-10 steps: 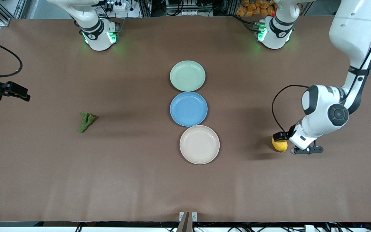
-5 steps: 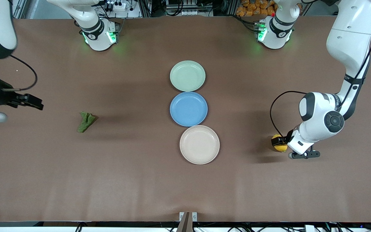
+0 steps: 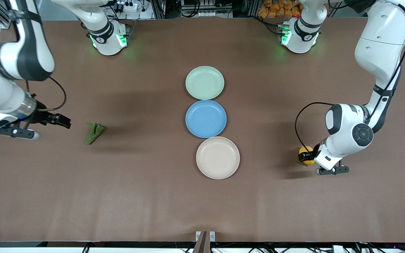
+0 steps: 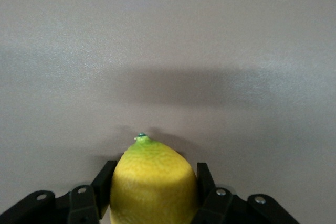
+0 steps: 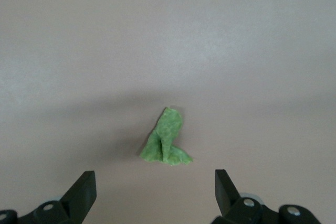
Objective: Place lemon and lettuce in plates
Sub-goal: 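Carry the lemon to the cream plate while the right gripper grasps lettuce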
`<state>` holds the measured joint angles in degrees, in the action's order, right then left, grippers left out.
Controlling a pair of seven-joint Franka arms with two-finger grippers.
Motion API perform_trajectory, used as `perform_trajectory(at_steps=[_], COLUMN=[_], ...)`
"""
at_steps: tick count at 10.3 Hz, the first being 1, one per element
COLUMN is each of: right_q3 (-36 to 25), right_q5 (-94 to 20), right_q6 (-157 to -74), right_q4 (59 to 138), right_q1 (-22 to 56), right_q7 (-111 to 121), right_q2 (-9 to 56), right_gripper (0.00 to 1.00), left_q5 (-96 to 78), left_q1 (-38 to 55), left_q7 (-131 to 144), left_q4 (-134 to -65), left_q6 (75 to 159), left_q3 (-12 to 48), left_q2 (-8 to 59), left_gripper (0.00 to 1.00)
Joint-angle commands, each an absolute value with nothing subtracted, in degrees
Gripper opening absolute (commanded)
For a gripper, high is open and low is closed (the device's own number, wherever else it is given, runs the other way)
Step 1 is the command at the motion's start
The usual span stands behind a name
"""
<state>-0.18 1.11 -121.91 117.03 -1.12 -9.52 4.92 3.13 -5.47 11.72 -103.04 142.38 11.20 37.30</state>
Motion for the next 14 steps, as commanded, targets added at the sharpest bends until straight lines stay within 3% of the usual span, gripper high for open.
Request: perform_trajectory(at_steps=[1, 4, 7, 12, 14], right_q3=[1.14, 1.67, 1.67, 1.58, 1.41], right_q5=[0.18, 0.18, 0.09, 0.18, 0.26], right_q6=[-133.79, -141.59, -150.35, -160.92, -161.1], right_q4=[128.28, 133.15, 136.31, 136.49, 136.41], right_q1=[-1.76, -1.41, -1.23, -1.14, -1.32], right_q7=[-12.82, -14.24, -15.38, -15.38, -15.38], right_q2=[2.72, 5.52, 10.53, 20.29, 21.35], right_gripper=[1.0, 1.0, 1.0, 1.0, 1.0], left_q5=[4.22, 3.44, 2.99, 4.56, 5.36], left_q1=[-2.82, 1.22, 3.51, 17.46, 22.91], left_q7=[16.33, 21.34, 33.61, 47.02, 47.11], left_q4=[-102.39, -101.61, -97.66, -85.81, -84.73], left_q6=[139.24, 133.42, 133.07, 135.51, 147.49], left_q3=[10.81, 11.6, 18.87, 18.64, 15.14], left_q2=[33.95, 25.69, 25.31, 35.74, 41.63], left_gripper=[0.0, 0.0, 0.0, 0.0, 0.0])
